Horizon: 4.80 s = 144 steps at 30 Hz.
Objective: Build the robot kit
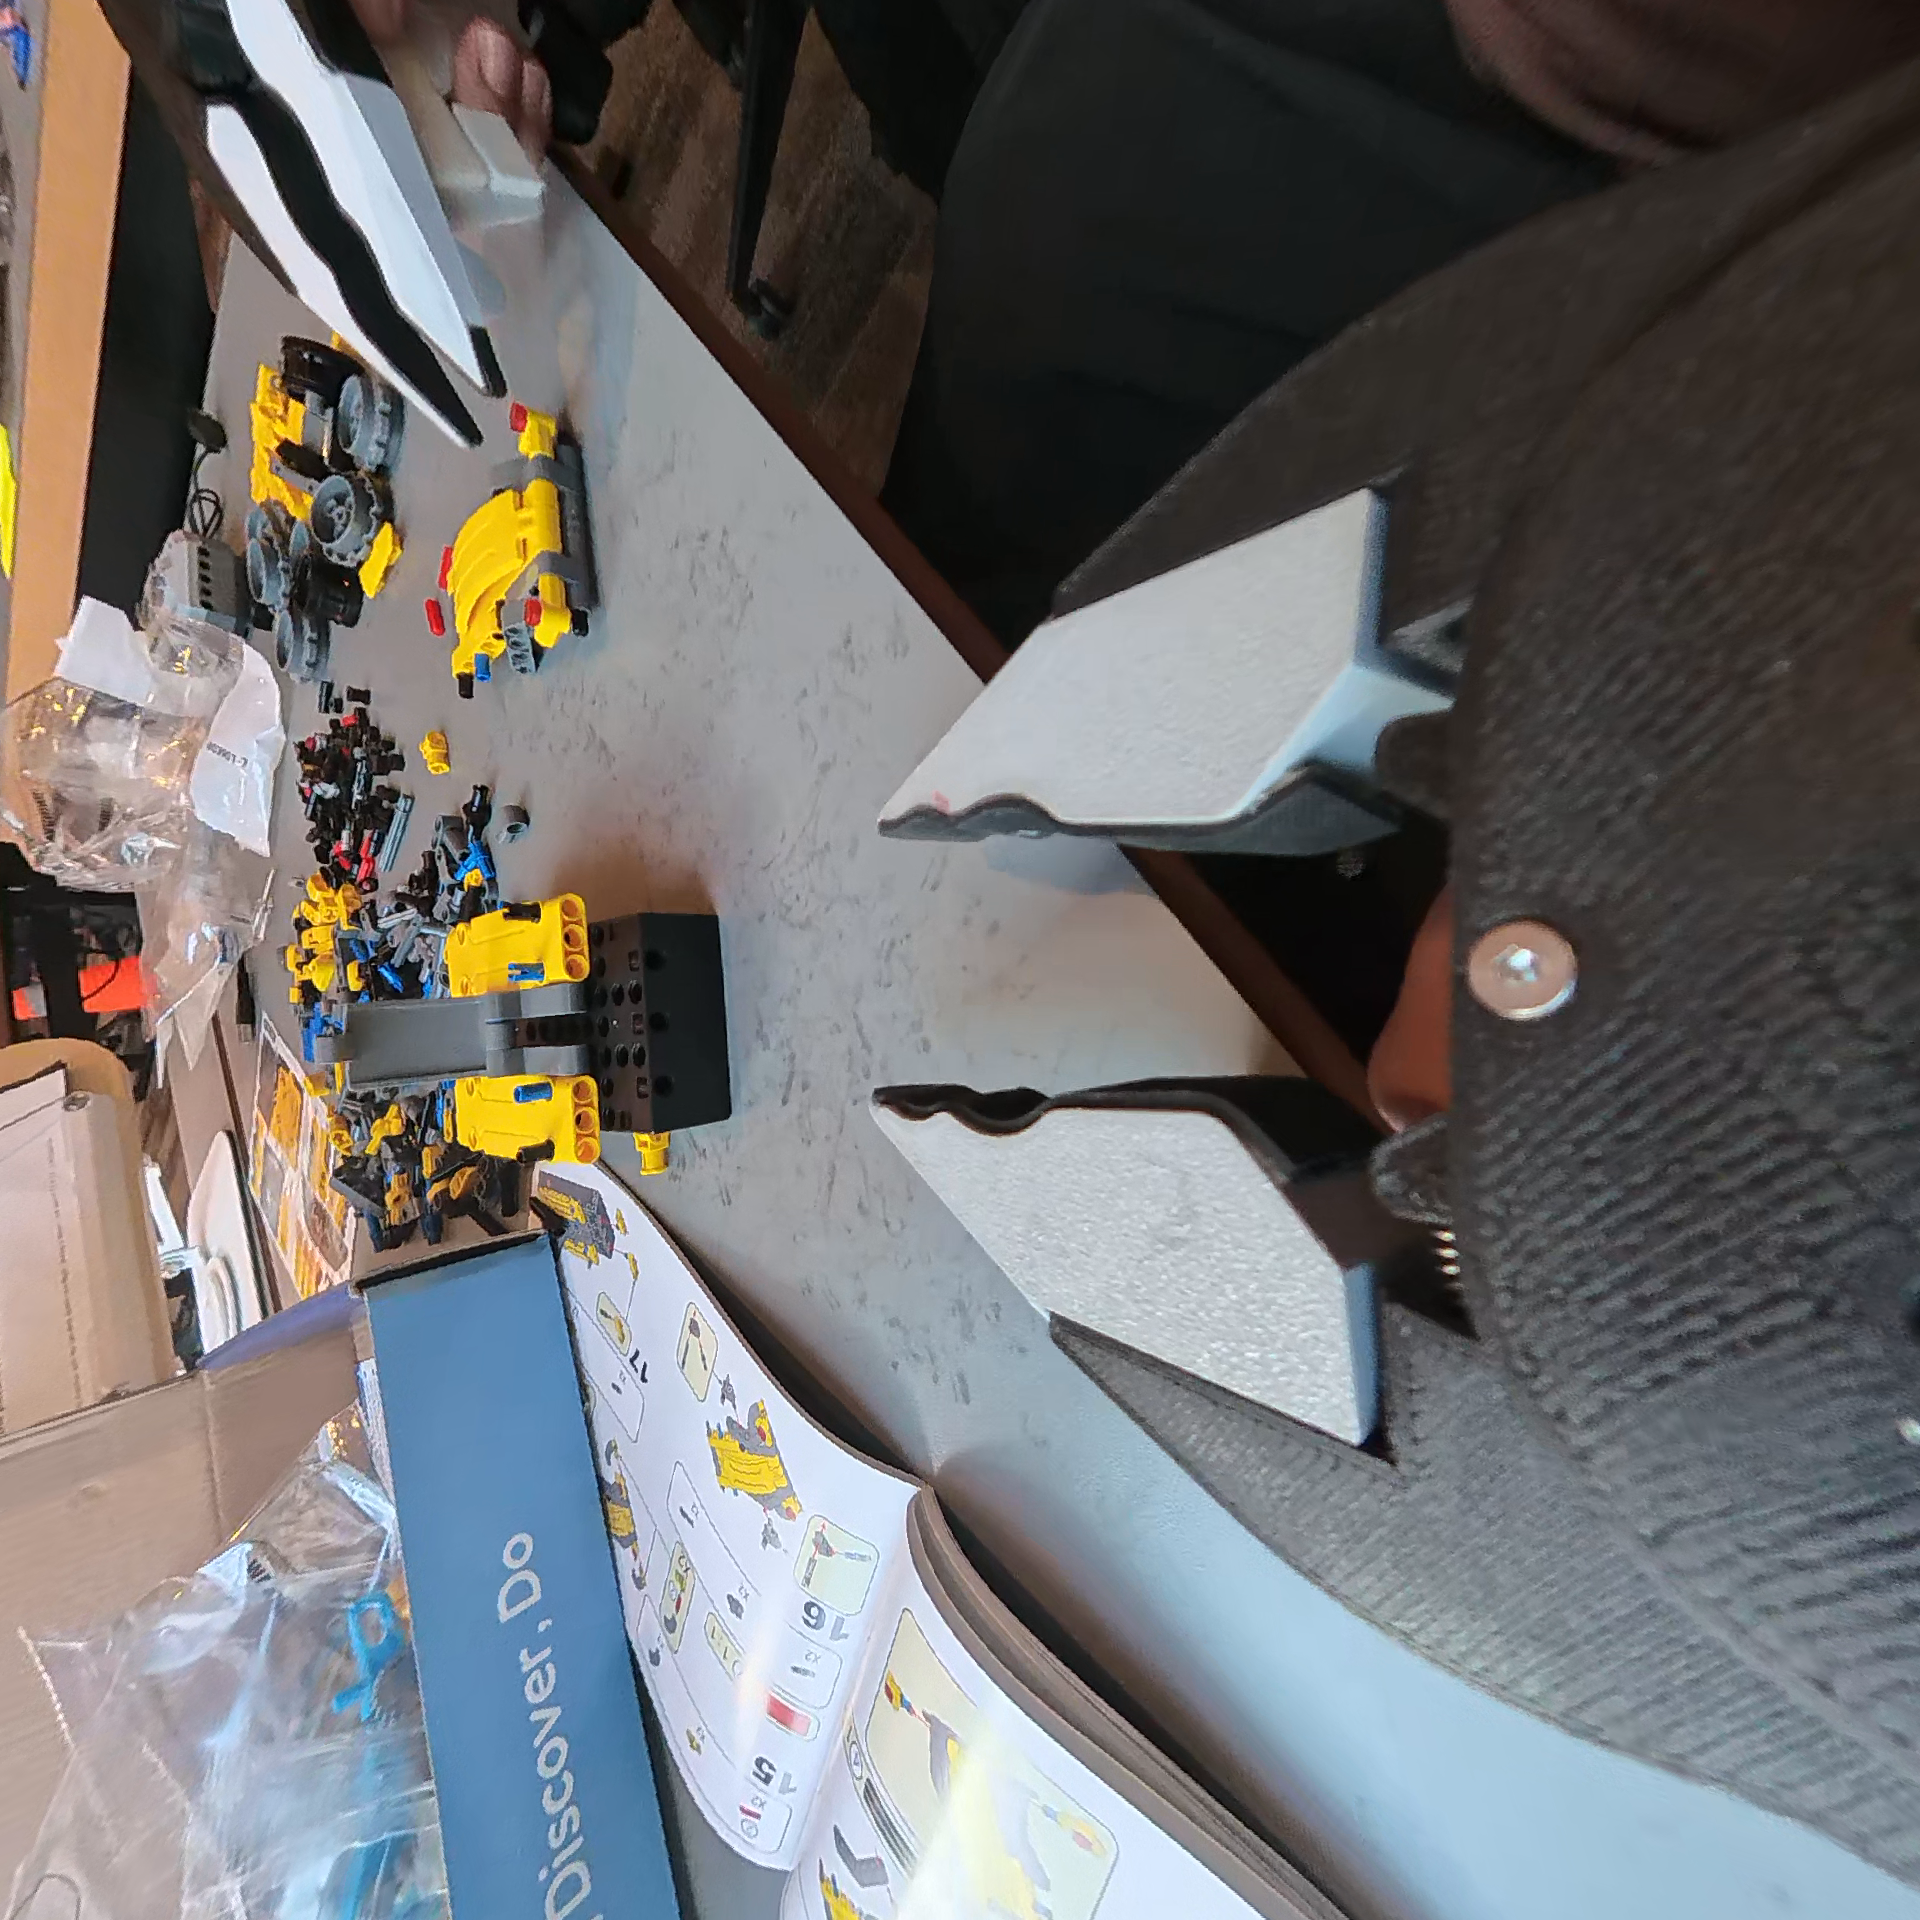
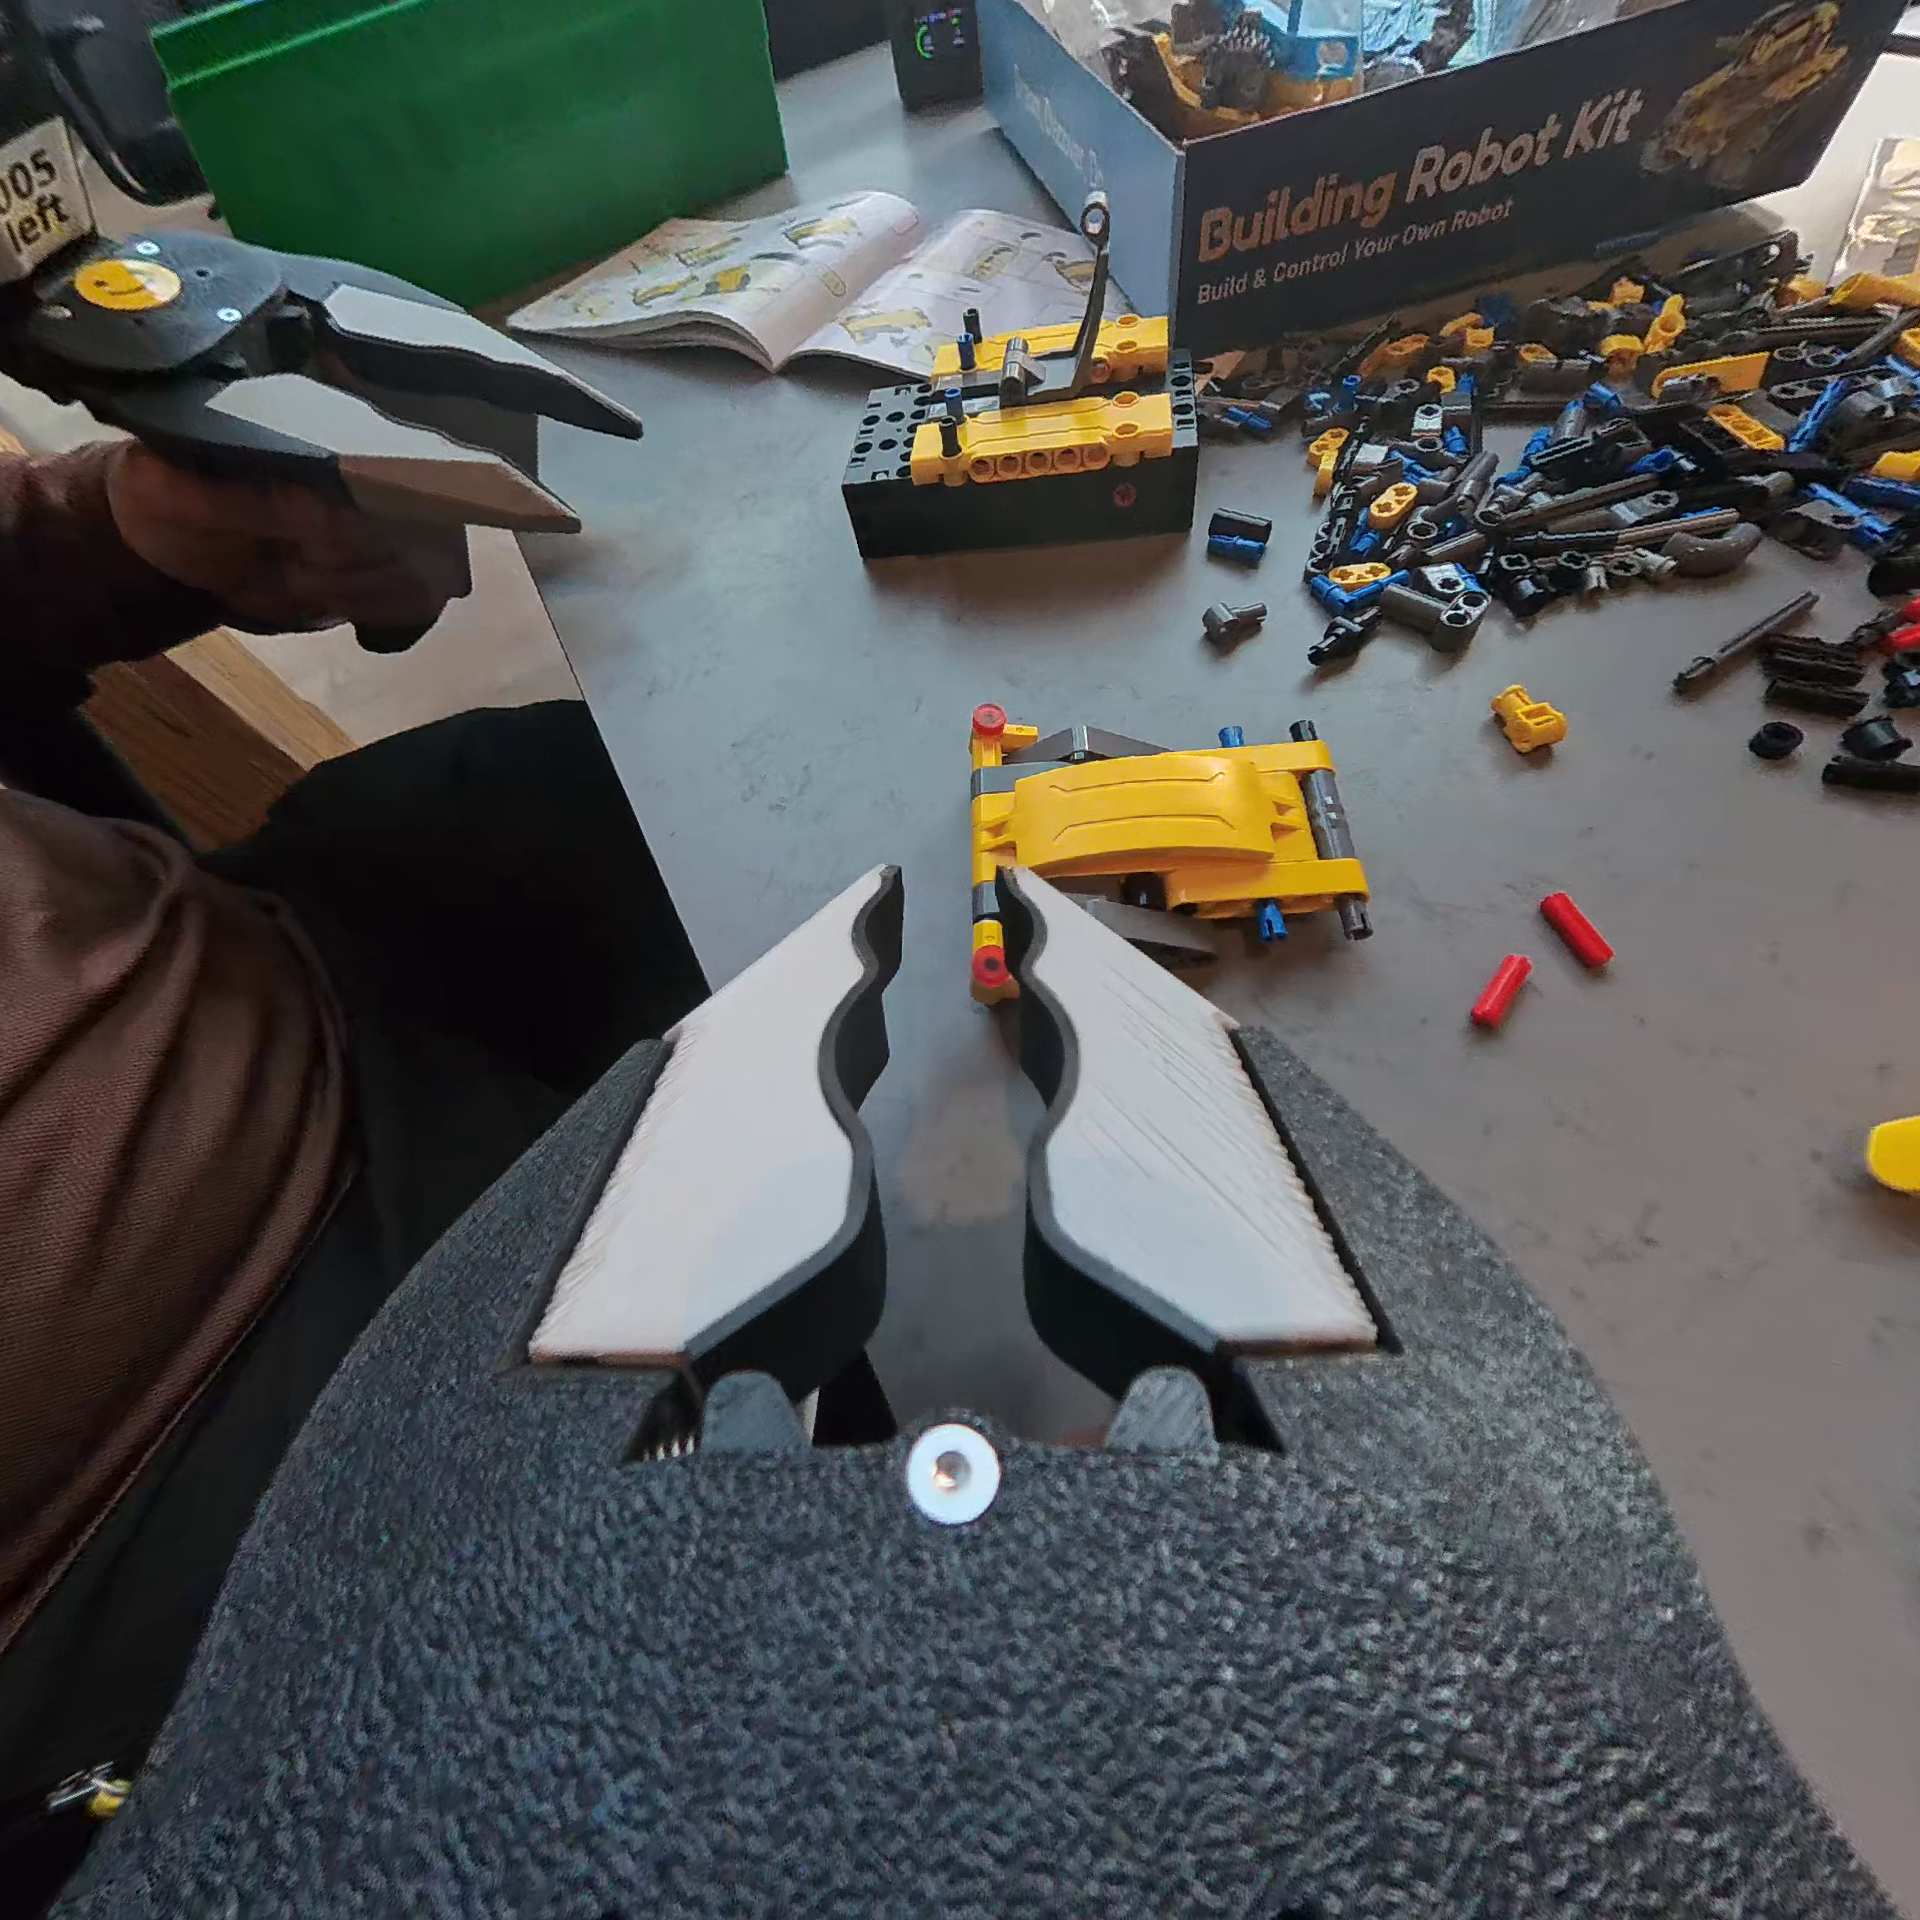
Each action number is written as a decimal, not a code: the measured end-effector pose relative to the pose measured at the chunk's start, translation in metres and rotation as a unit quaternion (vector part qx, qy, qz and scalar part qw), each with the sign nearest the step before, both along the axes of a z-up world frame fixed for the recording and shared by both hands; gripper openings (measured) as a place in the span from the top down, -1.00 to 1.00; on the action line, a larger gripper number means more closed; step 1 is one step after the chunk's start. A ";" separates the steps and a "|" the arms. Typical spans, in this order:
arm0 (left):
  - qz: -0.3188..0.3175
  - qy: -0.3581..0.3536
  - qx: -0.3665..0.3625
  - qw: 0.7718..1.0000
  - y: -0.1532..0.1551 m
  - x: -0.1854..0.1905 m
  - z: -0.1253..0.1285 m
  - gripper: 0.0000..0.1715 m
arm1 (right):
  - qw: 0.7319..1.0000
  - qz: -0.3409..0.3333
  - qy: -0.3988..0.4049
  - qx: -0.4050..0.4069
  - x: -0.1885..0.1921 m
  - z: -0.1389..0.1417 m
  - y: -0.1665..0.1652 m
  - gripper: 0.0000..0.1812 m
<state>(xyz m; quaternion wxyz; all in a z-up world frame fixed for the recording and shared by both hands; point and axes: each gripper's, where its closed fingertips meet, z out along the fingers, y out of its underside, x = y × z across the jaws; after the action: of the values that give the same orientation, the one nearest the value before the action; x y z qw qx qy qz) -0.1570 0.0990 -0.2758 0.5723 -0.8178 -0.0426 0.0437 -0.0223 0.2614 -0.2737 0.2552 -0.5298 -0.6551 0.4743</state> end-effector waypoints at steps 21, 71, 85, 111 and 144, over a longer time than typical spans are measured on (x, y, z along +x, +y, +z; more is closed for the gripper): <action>0.000 0.001 0.000 1.000 -0.002 0.004 0.001 0.50 | 0.998 -0.044 0.001 -0.035 -0.004 0.002 0.011 0.73; -0.170 -0.098 0.080 0.977 0.020 0.055 0.035 0.50 | 0.985 0.056 0.006 -0.163 -0.011 0.022 -0.012 0.97; -0.174 -0.060 0.054 0.981 0.021 0.075 0.024 0.71 | 0.984 -0.151 0.034 -0.083 0.002 0.020 0.059 0.99; -0.212 -0.114 0.074 0.968 0.035 0.058 0.040 0.55 | 0.982 -0.175 -0.027 0.070 -0.077 0.047 0.113 0.94; -0.143 -0.007 0.028 0.989 0.035 0.045 0.008 0.60 | 0.983 -0.150 0.032 0.100 -0.082 0.031 0.089 1.00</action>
<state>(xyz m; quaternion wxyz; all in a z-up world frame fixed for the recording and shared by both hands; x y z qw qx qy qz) -0.1124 0.1341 -0.2678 0.5949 -0.7995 0.0694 -0.0458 -0.1043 0.3502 -0.2422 0.3956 -0.5784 -0.6041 0.3795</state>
